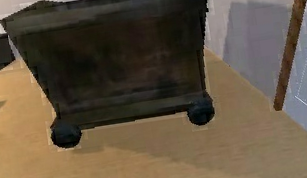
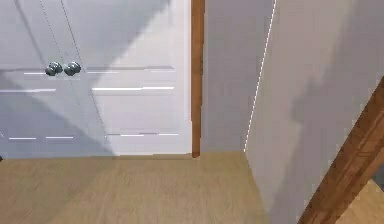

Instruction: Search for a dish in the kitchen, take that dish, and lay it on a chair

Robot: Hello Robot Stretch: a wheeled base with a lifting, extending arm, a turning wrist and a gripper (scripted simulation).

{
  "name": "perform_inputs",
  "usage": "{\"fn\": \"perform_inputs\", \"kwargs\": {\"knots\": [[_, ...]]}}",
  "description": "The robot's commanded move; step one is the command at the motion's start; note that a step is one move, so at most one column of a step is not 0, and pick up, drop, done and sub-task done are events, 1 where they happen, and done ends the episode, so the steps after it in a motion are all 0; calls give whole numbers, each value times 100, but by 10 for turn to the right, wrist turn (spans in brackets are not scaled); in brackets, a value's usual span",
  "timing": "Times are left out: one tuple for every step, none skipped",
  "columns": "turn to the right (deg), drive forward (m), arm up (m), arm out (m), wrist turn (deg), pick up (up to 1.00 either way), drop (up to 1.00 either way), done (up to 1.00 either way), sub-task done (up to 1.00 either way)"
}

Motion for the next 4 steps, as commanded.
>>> {"fn": "perform_inputs", "kwargs": {"knots": [[-180,0,0,0,0,0,0,0,0],[0,65,0,0,0,0,0,0,0],[210,0,0,0,0,0,0,0,0],[30,0,0,0,0,0,0,0,0]]}}
